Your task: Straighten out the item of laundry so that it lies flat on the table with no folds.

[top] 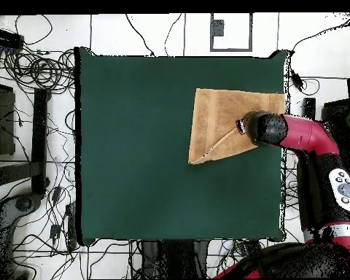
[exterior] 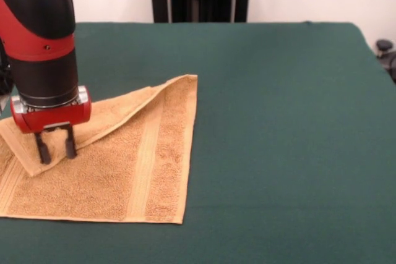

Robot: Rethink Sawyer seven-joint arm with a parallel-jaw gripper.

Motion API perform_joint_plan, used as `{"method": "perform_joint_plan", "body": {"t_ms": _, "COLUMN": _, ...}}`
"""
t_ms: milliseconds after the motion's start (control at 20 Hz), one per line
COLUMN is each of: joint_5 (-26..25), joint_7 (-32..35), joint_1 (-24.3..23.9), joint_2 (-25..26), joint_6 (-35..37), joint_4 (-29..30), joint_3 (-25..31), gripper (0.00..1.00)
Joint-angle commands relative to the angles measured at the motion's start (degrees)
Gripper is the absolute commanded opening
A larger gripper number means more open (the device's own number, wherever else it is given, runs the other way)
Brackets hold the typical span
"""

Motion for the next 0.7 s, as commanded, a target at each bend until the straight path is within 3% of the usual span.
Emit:
{"method": "perform_joint_plan", "body": {"t_ms": 50, "joint_5": 1.3, "joint_7": 0.6, "joint_1": 1.0, "joint_2": 2.1, "joint_6": 1.4, "joint_4": 0.7, "joint_3": 1.5, "gripper": 0.0}}
{"method": "perform_joint_plan", "body": {"t_ms": 700, "joint_5": 1.2, "joint_7": 0.4, "joint_1": 1.1, "joint_2": 0.9, "joint_6": -0.3, "joint_4": 1.4, "joint_3": 1.8, "gripper": 0.0}}
